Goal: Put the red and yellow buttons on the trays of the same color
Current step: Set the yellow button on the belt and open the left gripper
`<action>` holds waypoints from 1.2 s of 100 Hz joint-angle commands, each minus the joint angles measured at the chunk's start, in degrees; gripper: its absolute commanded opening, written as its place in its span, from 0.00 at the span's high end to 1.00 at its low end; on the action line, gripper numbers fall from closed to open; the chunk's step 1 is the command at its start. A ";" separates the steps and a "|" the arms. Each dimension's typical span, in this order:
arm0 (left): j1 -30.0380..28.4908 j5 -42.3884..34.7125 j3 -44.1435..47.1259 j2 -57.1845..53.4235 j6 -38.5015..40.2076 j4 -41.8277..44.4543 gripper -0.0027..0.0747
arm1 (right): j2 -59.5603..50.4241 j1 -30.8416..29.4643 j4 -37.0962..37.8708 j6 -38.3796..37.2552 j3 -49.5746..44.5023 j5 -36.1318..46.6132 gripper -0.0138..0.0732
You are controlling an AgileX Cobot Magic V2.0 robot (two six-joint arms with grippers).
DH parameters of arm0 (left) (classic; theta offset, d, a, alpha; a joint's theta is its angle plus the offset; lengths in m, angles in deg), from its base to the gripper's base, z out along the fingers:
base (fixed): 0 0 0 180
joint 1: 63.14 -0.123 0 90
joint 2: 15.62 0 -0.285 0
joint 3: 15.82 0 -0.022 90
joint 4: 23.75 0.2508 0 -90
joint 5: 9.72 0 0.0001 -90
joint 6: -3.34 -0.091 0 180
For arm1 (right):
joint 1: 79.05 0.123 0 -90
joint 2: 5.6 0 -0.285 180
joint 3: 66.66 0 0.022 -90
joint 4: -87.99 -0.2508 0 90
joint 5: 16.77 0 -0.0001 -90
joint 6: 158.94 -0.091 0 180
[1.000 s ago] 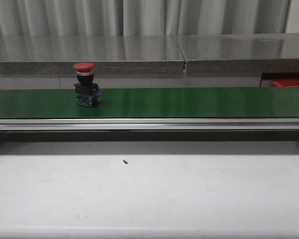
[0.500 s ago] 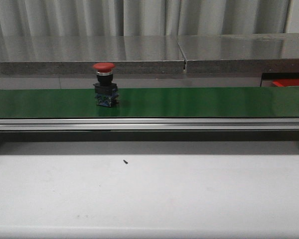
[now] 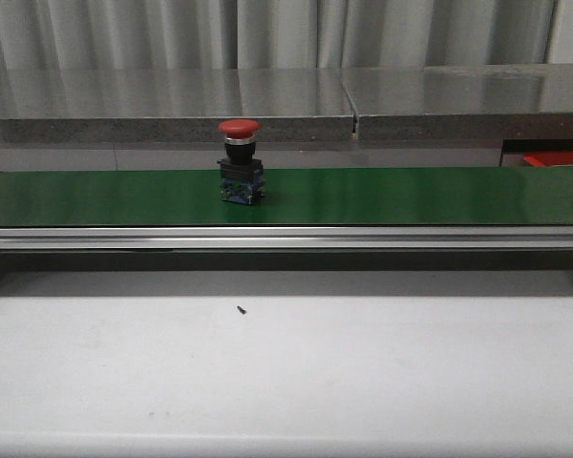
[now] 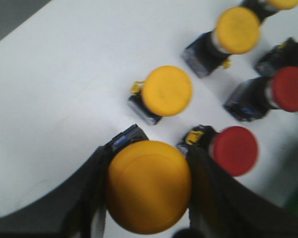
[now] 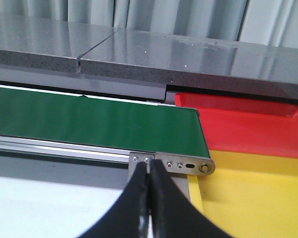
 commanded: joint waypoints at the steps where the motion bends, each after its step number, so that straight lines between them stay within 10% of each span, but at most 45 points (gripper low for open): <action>1: 2.79 0.53 -1.70 -6.56 -0.45 -1.23 0.99 | -0.76 0.09 0.65 -0.05 0.01 4.58 0.95; 48: 22.30 4.97 -11.11 -6.64 -3.25 -1.23 0.99 | -0.76 0.09 0.65 -0.05 0.01 4.58 0.95; 93: 28.79 8.32 -18.74 7.17 -4.42 -1.23 0.97 | -0.76 0.09 0.65 -0.05 0.01 4.65 0.95; 105: 28.79 8.72 -18.85 7.45 -4.69 -1.68 0.82 | -0.76 0.09 0.65 -0.05 0.01 4.65 0.95; 120: 28.79 10.41 -20.60 7.45 -5.83 -1.77 0.32 | -0.76 0.09 0.65 -0.05 0.01 4.99 0.95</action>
